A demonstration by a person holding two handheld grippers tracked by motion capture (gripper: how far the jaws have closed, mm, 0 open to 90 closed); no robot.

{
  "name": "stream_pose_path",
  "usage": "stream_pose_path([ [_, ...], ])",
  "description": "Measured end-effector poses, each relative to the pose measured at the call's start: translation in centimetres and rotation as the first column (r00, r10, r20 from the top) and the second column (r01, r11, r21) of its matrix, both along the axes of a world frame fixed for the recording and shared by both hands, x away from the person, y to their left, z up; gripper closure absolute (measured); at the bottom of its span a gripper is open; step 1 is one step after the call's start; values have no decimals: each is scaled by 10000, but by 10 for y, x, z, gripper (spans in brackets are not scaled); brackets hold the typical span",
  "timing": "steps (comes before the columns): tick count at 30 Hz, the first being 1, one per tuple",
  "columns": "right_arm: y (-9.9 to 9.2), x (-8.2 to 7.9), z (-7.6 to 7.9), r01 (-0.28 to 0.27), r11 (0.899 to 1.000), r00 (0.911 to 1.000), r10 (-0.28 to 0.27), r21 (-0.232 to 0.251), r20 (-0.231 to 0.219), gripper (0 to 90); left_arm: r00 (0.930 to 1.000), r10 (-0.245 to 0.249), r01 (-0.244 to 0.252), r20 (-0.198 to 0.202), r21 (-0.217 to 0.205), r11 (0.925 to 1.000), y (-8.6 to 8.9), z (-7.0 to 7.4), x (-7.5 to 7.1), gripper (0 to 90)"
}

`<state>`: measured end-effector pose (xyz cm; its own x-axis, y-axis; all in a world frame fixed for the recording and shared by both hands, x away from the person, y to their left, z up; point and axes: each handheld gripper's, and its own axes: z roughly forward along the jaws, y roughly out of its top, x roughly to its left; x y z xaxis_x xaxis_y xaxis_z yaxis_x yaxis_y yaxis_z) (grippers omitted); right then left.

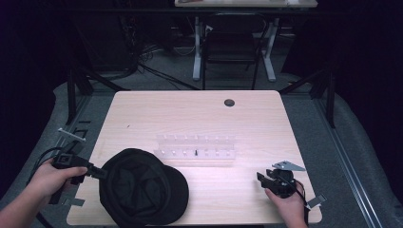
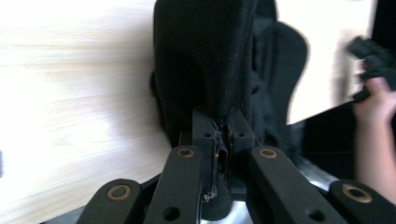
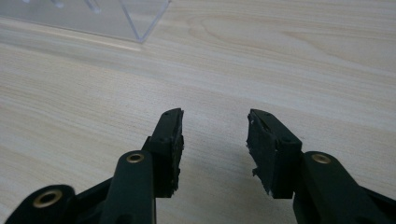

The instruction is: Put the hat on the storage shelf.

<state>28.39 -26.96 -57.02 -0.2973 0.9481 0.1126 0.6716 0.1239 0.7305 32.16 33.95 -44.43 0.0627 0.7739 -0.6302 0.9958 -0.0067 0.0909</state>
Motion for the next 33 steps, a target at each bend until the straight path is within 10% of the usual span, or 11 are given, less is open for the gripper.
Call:
stream_pose_path([
  [17, -1, 0, 0, 44, 10000, 10000, -44, 77, -10, 552, 9988, -252, 303, 422, -1254, 9916, -21, 32, -4, 861],
  [33, -1, -1, 1, 42, 10000, 10000, -41, 49, -62, 551, 9927, -369, 637, 1147, -2393, 9688, -31, 73, -10, 862],
])
